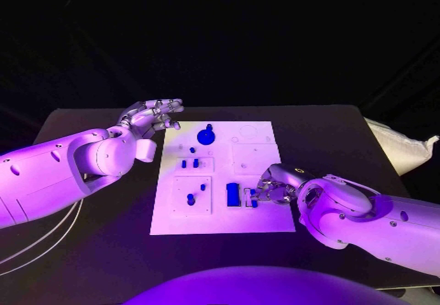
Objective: Assemble the parts on the task board
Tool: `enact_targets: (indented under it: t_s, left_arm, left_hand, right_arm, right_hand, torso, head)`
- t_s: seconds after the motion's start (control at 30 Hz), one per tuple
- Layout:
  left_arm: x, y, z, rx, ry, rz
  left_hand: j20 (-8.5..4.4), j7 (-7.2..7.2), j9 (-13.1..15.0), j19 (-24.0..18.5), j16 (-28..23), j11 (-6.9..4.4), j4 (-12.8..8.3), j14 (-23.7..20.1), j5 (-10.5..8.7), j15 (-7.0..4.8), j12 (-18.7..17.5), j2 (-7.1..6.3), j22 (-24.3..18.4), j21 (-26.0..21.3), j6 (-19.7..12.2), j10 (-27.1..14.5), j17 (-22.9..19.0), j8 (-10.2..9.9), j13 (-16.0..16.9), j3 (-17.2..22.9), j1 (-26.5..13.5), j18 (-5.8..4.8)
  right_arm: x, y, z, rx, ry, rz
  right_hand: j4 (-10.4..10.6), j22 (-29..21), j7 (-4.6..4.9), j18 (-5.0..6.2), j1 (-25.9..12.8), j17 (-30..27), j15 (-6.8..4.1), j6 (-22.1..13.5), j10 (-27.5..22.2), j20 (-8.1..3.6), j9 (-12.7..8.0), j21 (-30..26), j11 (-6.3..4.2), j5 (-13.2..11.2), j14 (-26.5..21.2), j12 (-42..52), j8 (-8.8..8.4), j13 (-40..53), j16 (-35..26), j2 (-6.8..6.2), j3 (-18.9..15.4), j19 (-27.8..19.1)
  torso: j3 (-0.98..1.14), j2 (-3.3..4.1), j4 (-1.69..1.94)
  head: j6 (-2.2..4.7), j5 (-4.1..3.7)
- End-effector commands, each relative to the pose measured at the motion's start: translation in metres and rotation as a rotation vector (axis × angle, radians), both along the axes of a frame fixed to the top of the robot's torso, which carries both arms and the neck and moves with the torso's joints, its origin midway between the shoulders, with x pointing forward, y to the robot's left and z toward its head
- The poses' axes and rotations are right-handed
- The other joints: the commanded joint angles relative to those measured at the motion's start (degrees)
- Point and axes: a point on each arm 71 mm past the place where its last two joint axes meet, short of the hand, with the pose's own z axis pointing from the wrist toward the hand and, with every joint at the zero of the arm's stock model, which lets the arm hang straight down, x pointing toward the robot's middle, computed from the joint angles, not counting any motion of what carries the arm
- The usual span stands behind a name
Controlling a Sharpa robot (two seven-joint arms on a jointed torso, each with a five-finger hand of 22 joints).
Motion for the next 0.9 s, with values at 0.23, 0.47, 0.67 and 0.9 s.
enact_targets:
  t_s: [0.23, 0.47, 0.67, 0.9]
  left_arm:
    - [-0.0005, -0.0021, 0.0009, -0.008, -0.008, -0.019]
    - [-0.0005, -0.0018, 0.0008, -0.007, -0.007, -0.020]
    - [-0.0005, -0.0016, 0.0006, -0.007, -0.005, -0.020]
    - [-0.0005, -0.0011, 0.0002, -0.007, -0.003, -0.021]
  left_hand:
    - [0.14, 0.12, 0.0, 0.4, 0.2, -0.04, -0.2, -0.4, -0.16, 0.11, 0.3, 0.11, 0.0, -0.3, -0.4, -0.4, -0.1, 0.2, 0.0, 0.0, 0.3, 0.59]
    - [0.14, 0.12, 0.0, 0.4, 0.2, -0.04, -0.2, -0.4, -0.16, 0.11, 0.3, 0.11, 0.0, -0.3, -0.4, -0.4, -0.1, 0.2, 0.0, 0.0, 0.3, 0.59]
    - [0.14, 0.12, 0.0, 0.4, 0.2, -0.04, -0.2, -0.4, -0.16, 0.11, 0.3, 0.11, 0.0, -0.3, -0.4, -0.4, -0.1, 0.2, 0.0, 0.0, 0.3, 0.59]
    - [0.14, 0.13, -0.1, 0.4, 0.2, -0.02, -0.3, -0.5, -0.16, 0.12, 0.4, 0.16, -0.1, -0.4, -0.4, -0.5, -0.1, 0.3, 0.0, -0.1, 0.3, 0.58]
  right_arm:
    - [0.0005, 0.0006, -0.0032, -0.056, -0.002, 0.019]
    - [0.0008, 0.0005, -0.0035, -0.075, -0.008, 0.029]
    - [0.0007, -0.0010, -0.0031, -0.087, -0.016, 0.034]
    - [0.0003, -0.0048, -0.0022, -0.098, -0.026, 0.032]
  right_hand:
    - [-0.8, 0.2, -0.35, -0.84, 2.3, 0.0, -0.14, 0.9, 0.3, -0.07, 0.2, -0.1, -0.55, -0.2, 3.3, 0.0, -0.30, 0.5, 0.0, 1.00, 1.6, 0.1]
    - [-1.9, 0.4, -0.58, -0.88, 4.3, 0.1, -0.36, 1.3, 0.8, -0.31, 0.3, 0.0, -0.77, -3.9, 3.3, 0.5, -0.42, 1.3, -0.1, 1.33, 3.5, 0.1]
    - [-2.5, 0.5, -0.62, -0.91, 5.1, 0.2, -0.39, 1.4, 0.9, -0.38, 0.4, 0.0, -0.83, -6.7, 3.3, 0.5, -0.60, 1.5, -0.1, 1.42, 5.1, 0.2]
    - [-2.3, 0.4, -0.50, -0.90, 4.4, 0.1, -0.34, 1.4, 0.9, -0.35, 0.4, -0.1, -0.72, -8.2, 3.3, 0.3, -0.75, 1.5, -0.2, 1.00, 5.7, 0.1]
  torso:
    - [0.00, -0.03, -0.04]
    - [-0.02, -0.04, -0.07]
    - [0.03, 0.02, -0.06]
    - [0.02, -0.01, -0.08]
  head:
    - [-0.18, 0.10]
    - [-0.26, 0.10]
    - [-0.34, 0.04]
    - [-0.31, 0.04]
